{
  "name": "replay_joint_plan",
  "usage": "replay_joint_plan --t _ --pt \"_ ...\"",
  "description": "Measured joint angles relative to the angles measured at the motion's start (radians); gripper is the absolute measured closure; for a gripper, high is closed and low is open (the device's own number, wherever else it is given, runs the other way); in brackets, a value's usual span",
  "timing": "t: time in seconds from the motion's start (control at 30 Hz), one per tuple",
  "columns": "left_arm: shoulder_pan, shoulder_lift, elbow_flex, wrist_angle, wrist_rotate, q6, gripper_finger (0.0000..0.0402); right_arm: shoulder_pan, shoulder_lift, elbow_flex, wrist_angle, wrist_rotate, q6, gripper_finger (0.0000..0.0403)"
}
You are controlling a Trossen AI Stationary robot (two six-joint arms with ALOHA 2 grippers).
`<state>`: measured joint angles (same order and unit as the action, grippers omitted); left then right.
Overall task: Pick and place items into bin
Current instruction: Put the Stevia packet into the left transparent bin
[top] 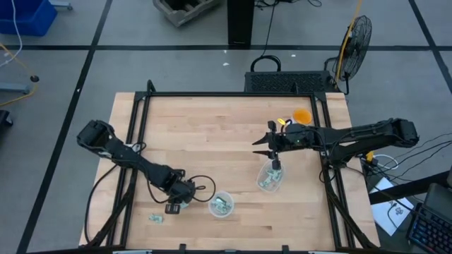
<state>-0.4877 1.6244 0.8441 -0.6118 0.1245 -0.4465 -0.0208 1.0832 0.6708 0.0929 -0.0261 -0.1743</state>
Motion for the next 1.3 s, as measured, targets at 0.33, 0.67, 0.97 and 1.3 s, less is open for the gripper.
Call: replay_joint_plan --t 0.33,0.67,0.97,1.3 --pt "-0.001 0.013 0.001 0.06 -0.044 0.02 0.0286 0.0 0.0 -0.001 0.0 0.0 -0.003 0.0271" --pt "-0.001 0.015 0.0 0.092 -0.085 0.025 0.0287 0.0 0.0 -0.001 0.001 0.0 -0.003 0.0271" --pt "0.006 0.015 -0.001 0.085 -0.141 0.087 0.0337 0.0 0.0 -0.041 0.008 0.0 -0.003 0.0271" --pt "0.05 0.015 -0.003 0.147 -0.15 0.097 0.0378 0.0 0.0 -0.06 0.112 0.0 0.001 0.0271"
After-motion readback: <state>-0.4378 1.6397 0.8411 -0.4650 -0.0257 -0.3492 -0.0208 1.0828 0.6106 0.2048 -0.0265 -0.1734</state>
